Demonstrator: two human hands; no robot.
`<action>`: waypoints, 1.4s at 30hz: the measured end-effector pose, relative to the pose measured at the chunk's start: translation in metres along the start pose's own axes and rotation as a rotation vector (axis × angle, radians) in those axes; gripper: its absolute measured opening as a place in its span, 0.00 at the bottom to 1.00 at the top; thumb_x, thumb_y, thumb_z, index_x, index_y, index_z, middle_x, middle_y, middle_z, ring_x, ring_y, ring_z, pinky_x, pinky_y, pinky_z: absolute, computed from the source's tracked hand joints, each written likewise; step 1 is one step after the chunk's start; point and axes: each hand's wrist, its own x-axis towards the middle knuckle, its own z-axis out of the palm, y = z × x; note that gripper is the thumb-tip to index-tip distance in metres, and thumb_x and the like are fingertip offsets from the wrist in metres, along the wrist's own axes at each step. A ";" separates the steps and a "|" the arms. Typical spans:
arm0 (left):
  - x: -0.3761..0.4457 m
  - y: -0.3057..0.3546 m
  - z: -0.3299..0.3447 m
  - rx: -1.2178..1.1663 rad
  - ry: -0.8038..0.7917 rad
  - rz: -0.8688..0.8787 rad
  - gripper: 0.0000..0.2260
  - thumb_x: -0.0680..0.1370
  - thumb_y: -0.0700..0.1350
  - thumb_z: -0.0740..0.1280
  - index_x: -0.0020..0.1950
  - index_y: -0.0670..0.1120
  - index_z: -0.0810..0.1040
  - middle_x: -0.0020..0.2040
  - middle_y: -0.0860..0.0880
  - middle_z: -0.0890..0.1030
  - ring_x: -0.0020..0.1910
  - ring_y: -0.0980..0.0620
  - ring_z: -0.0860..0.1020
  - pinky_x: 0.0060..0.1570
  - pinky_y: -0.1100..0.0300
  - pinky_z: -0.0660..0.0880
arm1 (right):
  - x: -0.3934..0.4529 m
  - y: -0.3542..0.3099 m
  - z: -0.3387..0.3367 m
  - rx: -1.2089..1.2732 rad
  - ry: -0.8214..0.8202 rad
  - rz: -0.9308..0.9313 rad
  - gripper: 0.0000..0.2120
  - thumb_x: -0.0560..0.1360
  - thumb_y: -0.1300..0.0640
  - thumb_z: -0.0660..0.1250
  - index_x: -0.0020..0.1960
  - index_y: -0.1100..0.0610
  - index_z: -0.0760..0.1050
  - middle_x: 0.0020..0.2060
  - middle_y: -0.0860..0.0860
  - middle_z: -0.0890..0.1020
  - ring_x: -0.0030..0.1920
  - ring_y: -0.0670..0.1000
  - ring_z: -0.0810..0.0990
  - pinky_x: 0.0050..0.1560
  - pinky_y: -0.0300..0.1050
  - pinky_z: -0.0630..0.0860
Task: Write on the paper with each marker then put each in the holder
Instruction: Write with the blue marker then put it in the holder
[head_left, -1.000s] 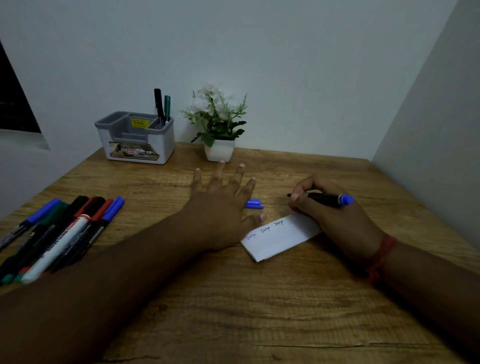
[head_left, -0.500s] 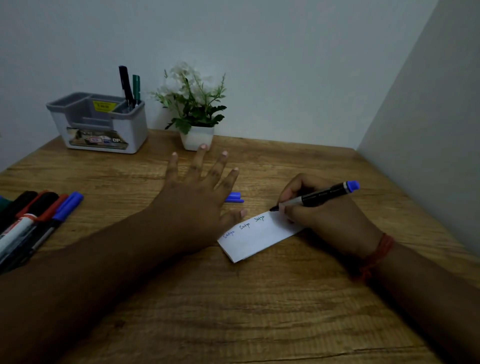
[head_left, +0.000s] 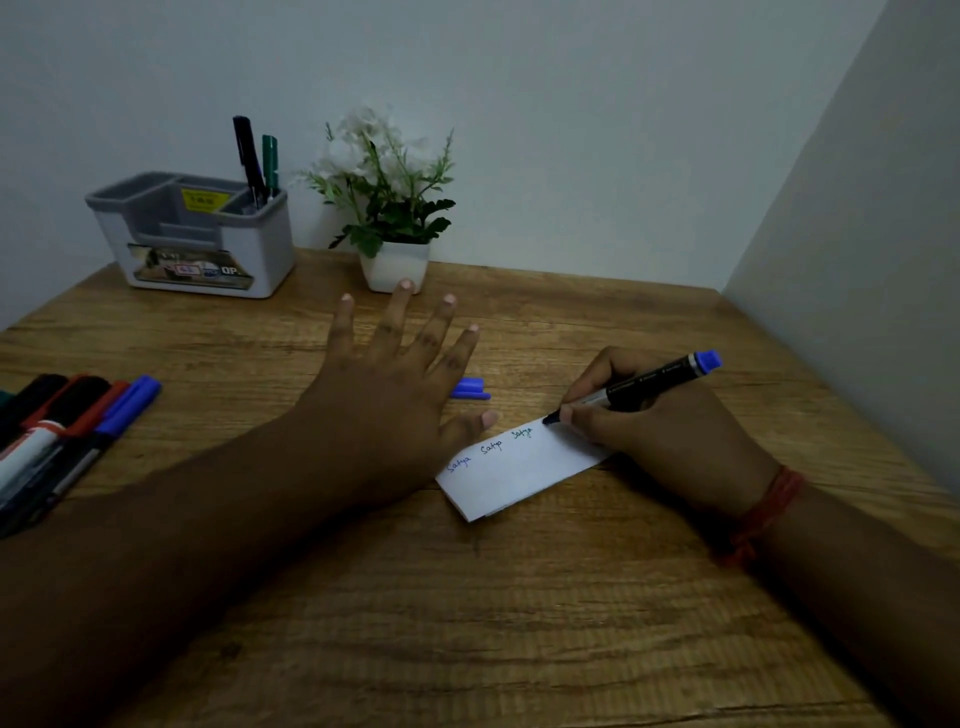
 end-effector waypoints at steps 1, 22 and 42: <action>0.000 0.000 0.000 -0.002 -0.001 -0.002 0.38 0.70 0.72 0.25 0.76 0.55 0.31 0.79 0.49 0.33 0.77 0.42 0.31 0.71 0.31 0.38 | 0.000 0.000 0.000 -0.001 -0.005 0.000 0.03 0.72 0.60 0.76 0.42 0.55 0.83 0.41 0.47 0.86 0.44 0.46 0.83 0.41 0.35 0.77; 0.000 0.001 0.002 0.010 0.008 -0.013 0.39 0.70 0.72 0.25 0.78 0.55 0.35 0.80 0.49 0.34 0.77 0.43 0.31 0.71 0.31 0.37 | 0.004 0.005 -0.002 -0.027 0.033 0.026 0.04 0.72 0.58 0.75 0.41 0.53 0.81 0.40 0.49 0.86 0.41 0.45 0.83 0.41 0.42 0.76; 0.000 0.002 -0.001 0.016 -0.027 -0.004 0.41 0.69 0.72 0.23 0.78 0.56 0.35 0.80 0.49 0.34 0.77 0.42 0.31 0.71 0.31 0.37 | 0.006 0.005 -0.002 -0.034 0.065 0.015 0.06 0.73 0.59 0.74 0.39 0.52 0.79 0.37 0.43 0.85 0.38 0.37 0.80 0.35 0.29 0.73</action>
